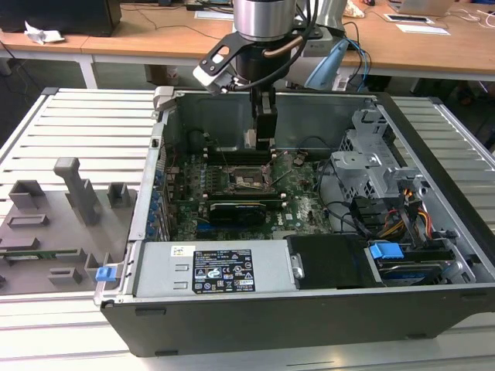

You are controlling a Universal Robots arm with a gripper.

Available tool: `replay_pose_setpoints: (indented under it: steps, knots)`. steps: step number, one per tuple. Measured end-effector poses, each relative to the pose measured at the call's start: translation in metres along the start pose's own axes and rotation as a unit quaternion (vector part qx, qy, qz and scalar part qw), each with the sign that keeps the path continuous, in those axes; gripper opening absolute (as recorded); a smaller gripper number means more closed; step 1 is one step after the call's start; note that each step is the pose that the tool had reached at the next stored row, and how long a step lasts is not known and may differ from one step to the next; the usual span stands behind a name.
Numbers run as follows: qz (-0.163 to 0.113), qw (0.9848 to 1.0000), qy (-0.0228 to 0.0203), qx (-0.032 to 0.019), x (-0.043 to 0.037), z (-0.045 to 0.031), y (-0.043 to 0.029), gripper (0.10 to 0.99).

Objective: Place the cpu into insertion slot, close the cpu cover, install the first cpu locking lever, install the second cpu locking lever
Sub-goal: 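Place the cpu into insertion slot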

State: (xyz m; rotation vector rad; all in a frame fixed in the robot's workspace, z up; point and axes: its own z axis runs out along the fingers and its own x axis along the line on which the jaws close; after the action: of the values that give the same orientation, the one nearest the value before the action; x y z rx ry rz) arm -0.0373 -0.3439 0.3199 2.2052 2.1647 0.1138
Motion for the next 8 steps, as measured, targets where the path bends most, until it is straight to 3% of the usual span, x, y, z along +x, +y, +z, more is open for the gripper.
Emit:
replay_pose_setpoints:
  steps: [8]
  knots:
    - [0.0, 1.0, 0.0001, 0.0, 0.0, 0.0023, -0.0002, 0.537]
